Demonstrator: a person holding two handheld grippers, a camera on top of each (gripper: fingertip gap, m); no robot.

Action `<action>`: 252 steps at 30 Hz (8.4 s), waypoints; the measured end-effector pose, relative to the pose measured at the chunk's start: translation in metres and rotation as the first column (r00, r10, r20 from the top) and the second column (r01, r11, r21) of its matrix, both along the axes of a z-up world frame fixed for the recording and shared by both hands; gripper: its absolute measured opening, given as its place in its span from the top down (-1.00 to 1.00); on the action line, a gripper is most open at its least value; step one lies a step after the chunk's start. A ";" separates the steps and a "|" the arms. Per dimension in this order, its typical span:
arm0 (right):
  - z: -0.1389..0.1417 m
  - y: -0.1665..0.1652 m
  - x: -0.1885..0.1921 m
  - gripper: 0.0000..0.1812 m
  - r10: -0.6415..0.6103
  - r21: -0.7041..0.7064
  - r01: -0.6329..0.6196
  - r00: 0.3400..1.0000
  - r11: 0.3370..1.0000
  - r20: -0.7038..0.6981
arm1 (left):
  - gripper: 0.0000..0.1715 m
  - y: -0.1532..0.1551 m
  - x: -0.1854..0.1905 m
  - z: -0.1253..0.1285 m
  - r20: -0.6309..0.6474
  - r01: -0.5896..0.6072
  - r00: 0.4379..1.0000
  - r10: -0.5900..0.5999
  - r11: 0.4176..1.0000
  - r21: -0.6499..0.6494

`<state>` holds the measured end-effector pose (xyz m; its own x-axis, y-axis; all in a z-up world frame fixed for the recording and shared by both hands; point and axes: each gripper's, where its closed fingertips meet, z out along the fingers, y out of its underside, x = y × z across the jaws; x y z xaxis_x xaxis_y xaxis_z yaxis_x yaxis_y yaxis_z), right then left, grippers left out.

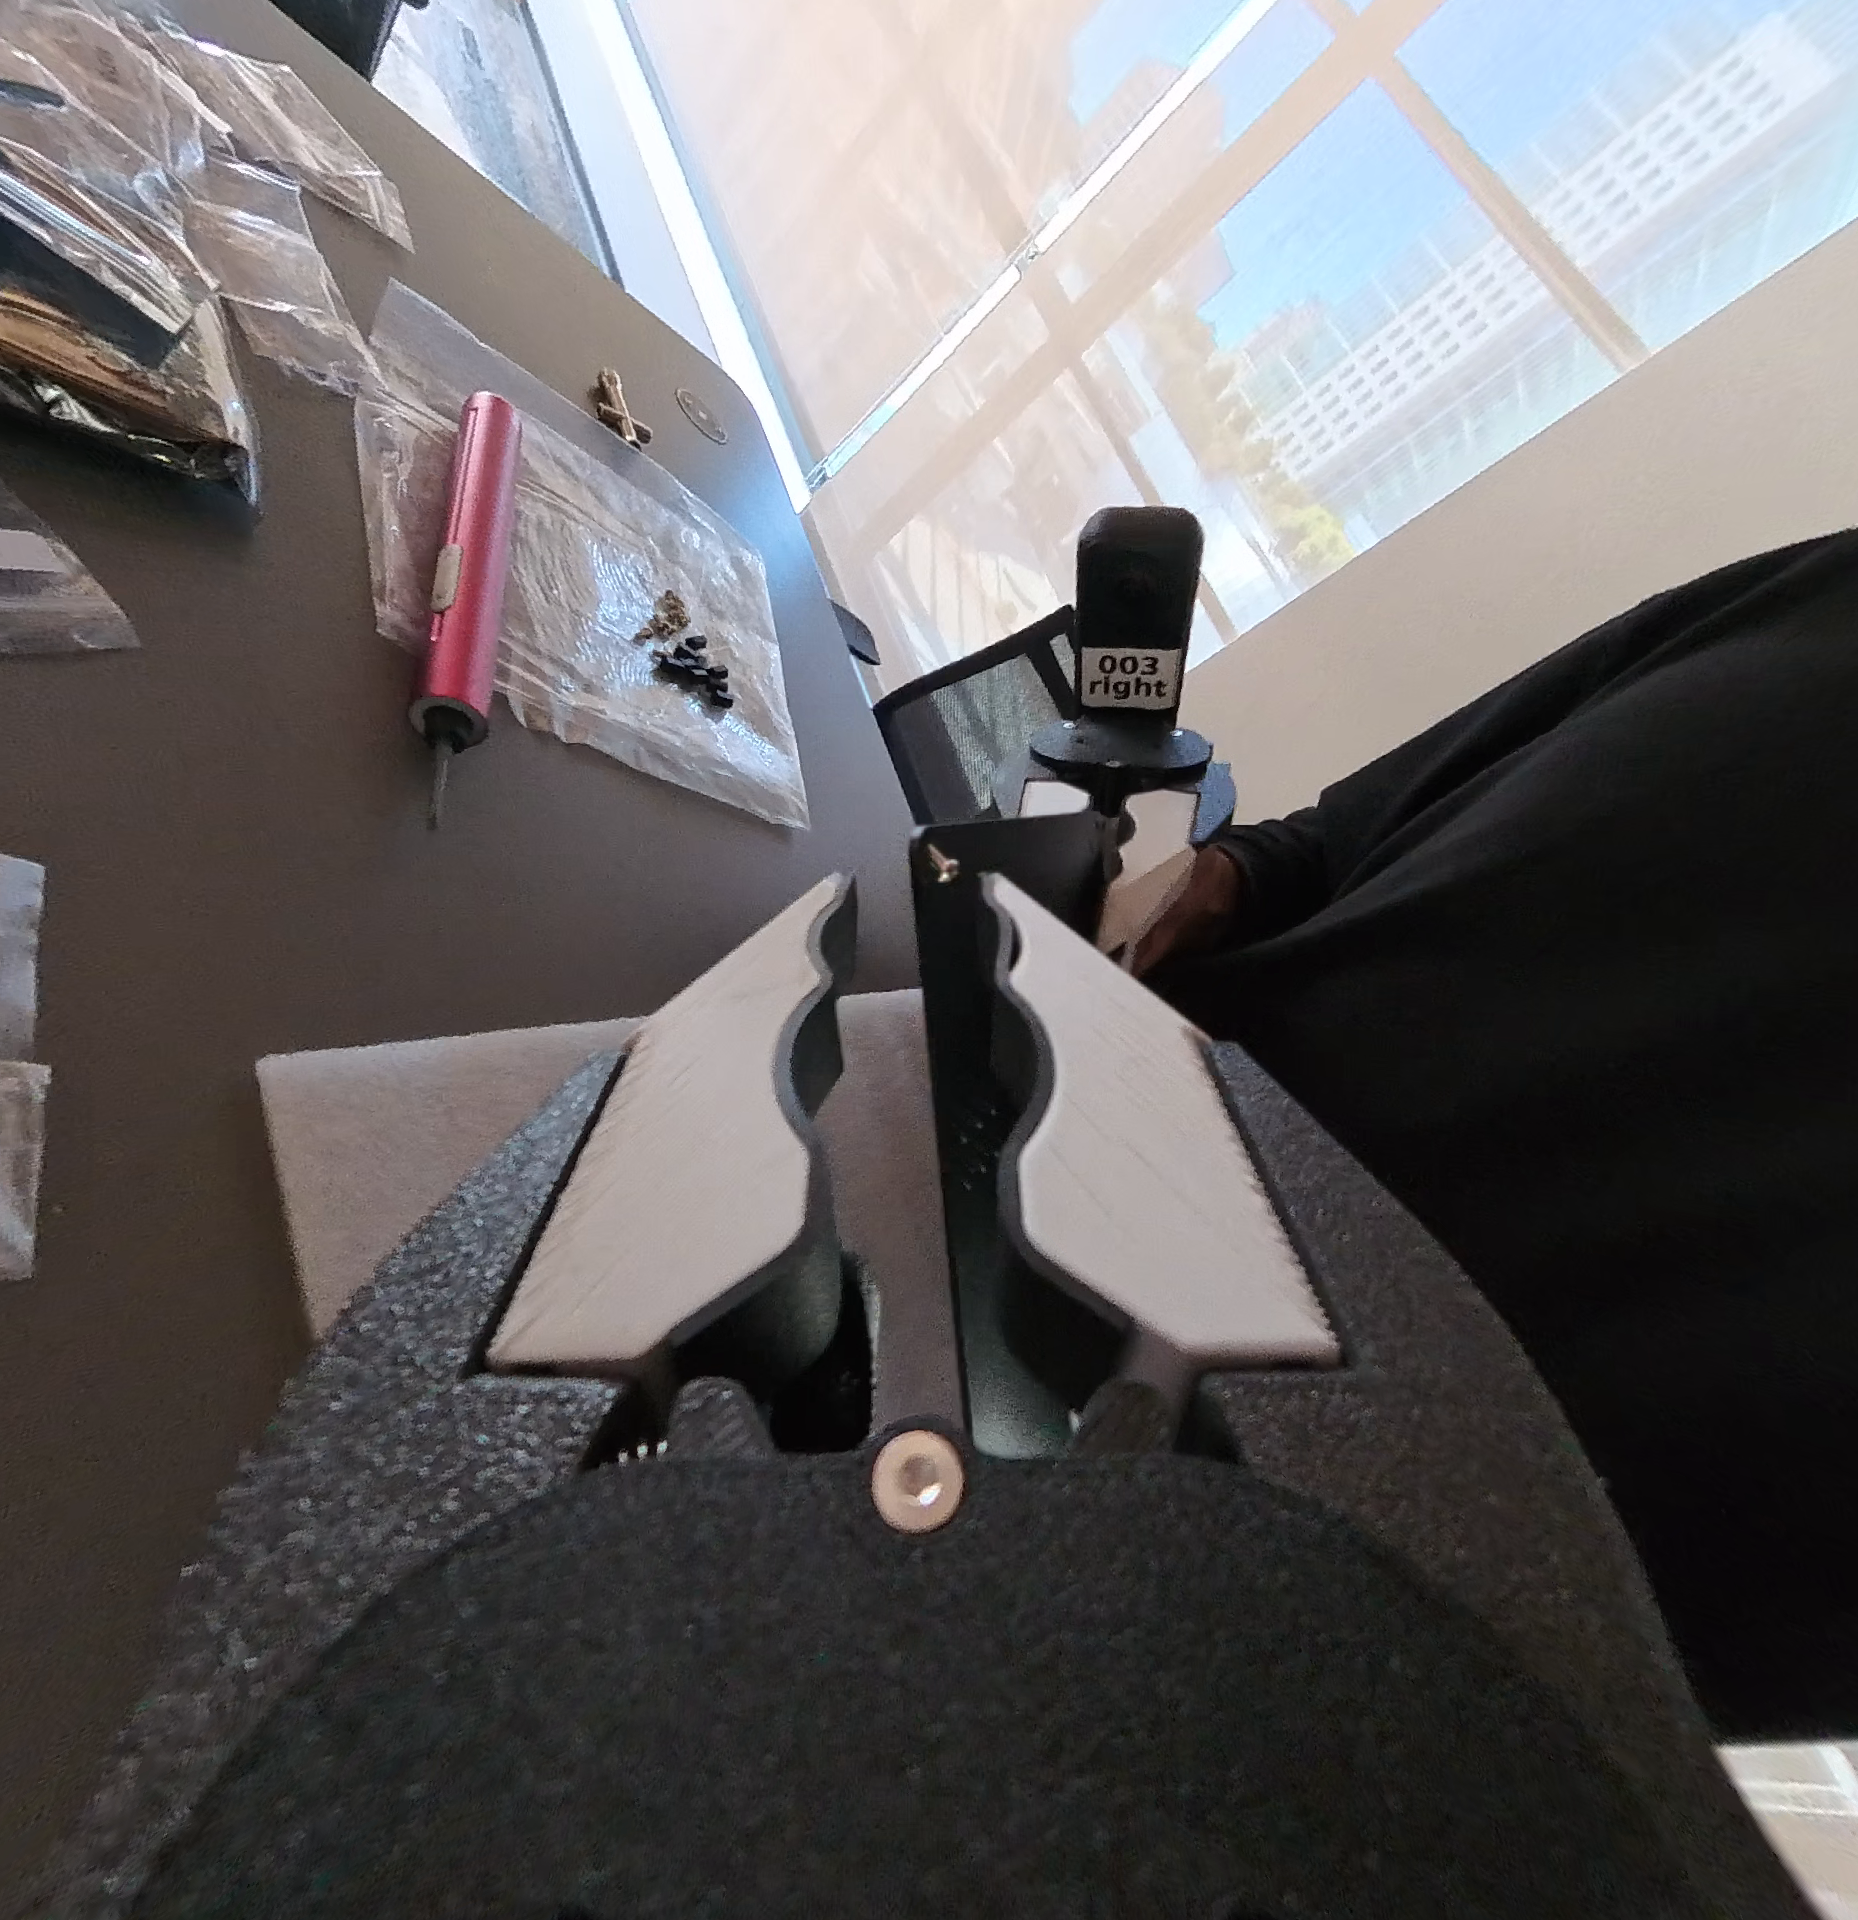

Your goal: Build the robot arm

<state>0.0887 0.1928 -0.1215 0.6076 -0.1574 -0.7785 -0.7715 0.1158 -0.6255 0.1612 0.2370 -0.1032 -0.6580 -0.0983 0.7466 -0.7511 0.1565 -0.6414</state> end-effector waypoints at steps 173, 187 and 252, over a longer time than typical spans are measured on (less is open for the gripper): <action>-0.023 0.030 -0.077 0.92 0.424 -0.395 -0.202 0.653 0.896 0.628 | 0.87 -0.025 -0.142 -0.015 0.433 -0.127 0.841 -0.324 0.660 0.740; 0.014 0.023 -0.076 0.99 0.304 -0.247 -0.179 0.618 0.952 0.725 | 0.88 -0.025 -0.146 -0.015 0.414 -0.096 0.847 -0.333 0.671 0.735; -0.002 0.020 -0.080 0.89 0.425 -0.270 -0.333 0.618 0.904 0.662 | 0.87 -0.027 -0.151 -0.009 0.452 -0.122 0.840 -0.301 0.707 0.697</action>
